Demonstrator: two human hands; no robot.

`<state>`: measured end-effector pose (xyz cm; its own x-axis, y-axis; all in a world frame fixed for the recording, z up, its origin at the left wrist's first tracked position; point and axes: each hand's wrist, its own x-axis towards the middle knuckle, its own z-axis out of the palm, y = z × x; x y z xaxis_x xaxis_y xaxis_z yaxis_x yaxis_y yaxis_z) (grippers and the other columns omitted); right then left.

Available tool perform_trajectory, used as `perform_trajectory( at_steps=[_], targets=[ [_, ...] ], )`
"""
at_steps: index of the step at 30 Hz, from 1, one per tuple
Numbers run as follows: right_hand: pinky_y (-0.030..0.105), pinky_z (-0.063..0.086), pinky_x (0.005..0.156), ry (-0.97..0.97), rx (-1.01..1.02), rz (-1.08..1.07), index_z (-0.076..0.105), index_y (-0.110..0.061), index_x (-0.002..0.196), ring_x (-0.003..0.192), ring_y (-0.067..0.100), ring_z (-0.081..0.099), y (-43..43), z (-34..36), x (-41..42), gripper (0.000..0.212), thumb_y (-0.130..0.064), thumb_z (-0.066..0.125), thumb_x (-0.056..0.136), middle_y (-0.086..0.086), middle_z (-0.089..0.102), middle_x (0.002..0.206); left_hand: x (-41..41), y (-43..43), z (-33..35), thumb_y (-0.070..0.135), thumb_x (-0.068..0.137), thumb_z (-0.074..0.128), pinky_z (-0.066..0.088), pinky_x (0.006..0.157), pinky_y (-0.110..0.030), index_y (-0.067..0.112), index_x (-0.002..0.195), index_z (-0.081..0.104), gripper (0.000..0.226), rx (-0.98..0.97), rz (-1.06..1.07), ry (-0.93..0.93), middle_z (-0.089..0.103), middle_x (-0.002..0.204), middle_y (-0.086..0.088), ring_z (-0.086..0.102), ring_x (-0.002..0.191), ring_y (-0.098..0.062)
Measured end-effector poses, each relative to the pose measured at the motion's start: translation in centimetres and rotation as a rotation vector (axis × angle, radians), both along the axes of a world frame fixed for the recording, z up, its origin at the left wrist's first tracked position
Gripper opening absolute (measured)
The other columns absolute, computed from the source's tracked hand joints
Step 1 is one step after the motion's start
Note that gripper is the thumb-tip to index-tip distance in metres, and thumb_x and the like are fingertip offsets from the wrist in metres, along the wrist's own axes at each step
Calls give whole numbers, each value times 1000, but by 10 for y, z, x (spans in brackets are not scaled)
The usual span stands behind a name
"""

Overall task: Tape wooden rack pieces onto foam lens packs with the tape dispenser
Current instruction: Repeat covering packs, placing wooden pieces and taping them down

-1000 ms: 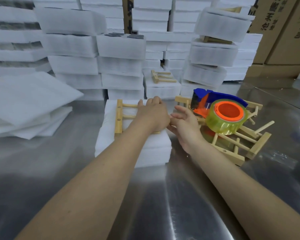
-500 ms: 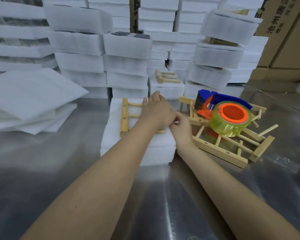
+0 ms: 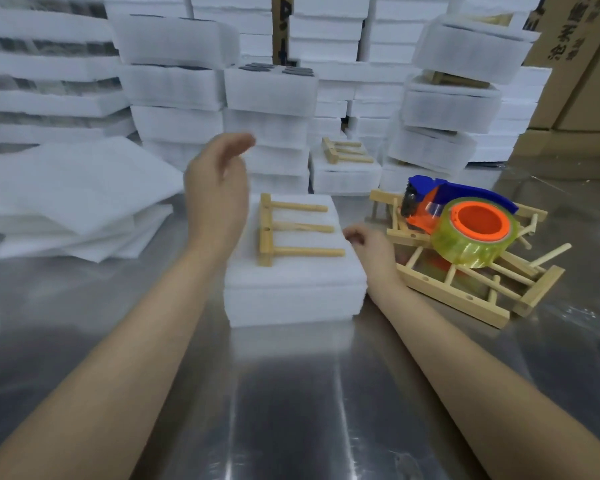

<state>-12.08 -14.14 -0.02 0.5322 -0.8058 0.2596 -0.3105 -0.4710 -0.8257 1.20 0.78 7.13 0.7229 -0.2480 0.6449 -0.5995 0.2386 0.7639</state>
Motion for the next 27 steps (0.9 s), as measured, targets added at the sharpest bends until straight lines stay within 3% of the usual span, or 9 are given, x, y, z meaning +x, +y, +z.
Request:
perform_trajectory(
  at_steps=[3,5,7,9,11,14,18,24,27],
  targets=[
    [13,41,64,-132,151,-55,68,-12,100,80,-1,58,3,5,0,30,-9,38,96,-9,65,84,14,16,-57,-3,95,42,44,98,-27,6,109,65,29,194,64,213,64,115,-8,57,108,-16],
    [6,37,63,-25,124,45,64,-22,91,77,-14,53,8,8,-2,31,-18,35,101,-17,58,83,16,16,-74,8,97,40,43,76,-33,15,80,64,31,421,-39,365,65,86,-1,55,88,-21],
    [11,36,61,-43,207,86,61,-30,82,72,-11,55,13,13,-4,34,-34,34,103,-19,58,77,16,15,-71,26,99,38,38,65,-32,20,65,52,38,423,-128,473,59,64,8,52,73,-17],
    [17,40,64,-120,350,97,65,-33,85,71,-7,62,17,18,-9,37,-49,36,101,-17,67,76,15,14,-66,41,97,38,41,69,-31,17,80,59,36,378,-195,496,66,78,5,59,81,-17],
    [29,50,85,-295,570,251,68,-31,108,94,1,67,17,18,-13,39,-57,42,96,-7,72,101,9,12,-61,52,97,40,47,77,-28,15,111,63,46,310,-358,536,67,115,-3,63,103,-18],
    [44,47,99,-512,938,531,57,-25,133,119,27,60,19,16,-18,60,-64,46,89,9,63,129,-5,13,-55,68,92,36,57,70,-28,34,108,73,53,188,-738,766,71,115,-1,68,102,-15],
    [37,52,88,-423,964,406,61,-26,127,110,24,66,14,13,-14,74,-73,55,70,8,68,120,-5,14,-62,78,77,43,58,67,-29,29,131,56,74,209,-775,852,70,117,-3,68,104,-19],
    [31,58,66,-467,978,394,61,-28,124,97,19,71,11,8,-11,76,-74,64,64,2,73,109,-3,10,-63,82,63,43,55,53,-22,26,101,68,72,191,-655,912,76,93,0,73,82,-12],
    [28,56,60,-520,978,378,59,-31,127,90,16,72,8,4,-10,80,-68,70,58,-1,74,103,0,7,-69,79,74,43,49,40,-18,22,90,66,63,188,-494,880,74,70,6,70,62,-5]
  ],
)
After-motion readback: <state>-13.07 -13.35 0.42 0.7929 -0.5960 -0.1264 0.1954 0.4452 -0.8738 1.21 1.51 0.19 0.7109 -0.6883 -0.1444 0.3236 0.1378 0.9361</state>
